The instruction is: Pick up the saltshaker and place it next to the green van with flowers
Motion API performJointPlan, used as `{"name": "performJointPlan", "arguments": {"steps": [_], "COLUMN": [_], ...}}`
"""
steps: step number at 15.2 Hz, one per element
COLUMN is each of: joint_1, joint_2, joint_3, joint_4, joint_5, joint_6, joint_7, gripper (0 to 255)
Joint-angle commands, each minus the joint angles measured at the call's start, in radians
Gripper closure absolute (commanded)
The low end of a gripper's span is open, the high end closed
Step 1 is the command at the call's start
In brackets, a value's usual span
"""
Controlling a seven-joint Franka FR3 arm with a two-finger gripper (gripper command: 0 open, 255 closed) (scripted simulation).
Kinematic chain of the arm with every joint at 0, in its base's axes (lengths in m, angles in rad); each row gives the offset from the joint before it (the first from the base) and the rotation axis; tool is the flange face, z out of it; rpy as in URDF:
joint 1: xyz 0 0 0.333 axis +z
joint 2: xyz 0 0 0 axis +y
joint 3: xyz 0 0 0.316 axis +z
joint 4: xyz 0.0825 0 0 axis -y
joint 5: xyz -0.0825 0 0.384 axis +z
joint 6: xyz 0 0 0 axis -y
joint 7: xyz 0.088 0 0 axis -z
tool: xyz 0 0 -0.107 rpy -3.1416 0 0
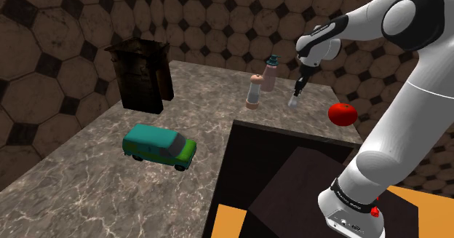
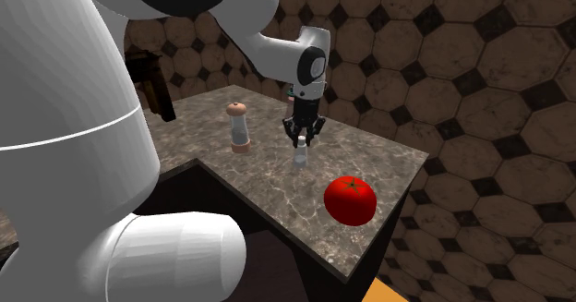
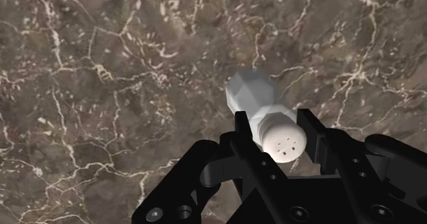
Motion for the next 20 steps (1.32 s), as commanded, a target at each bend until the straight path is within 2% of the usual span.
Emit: {"name": "performJointPlan", "arguments": {"steps": [1,20], "joint_1": [0.001,0.008], "joint_2": [-0.013,-0.123], "joint_3": [0.0,0.008], "joint_4": [0.008,0.164], "joint_5": [-0.01,-0.085], "joint_6": [-0.018,-0.263], "joint_7": [0.008,0.074], "gripper": [255,255]}}
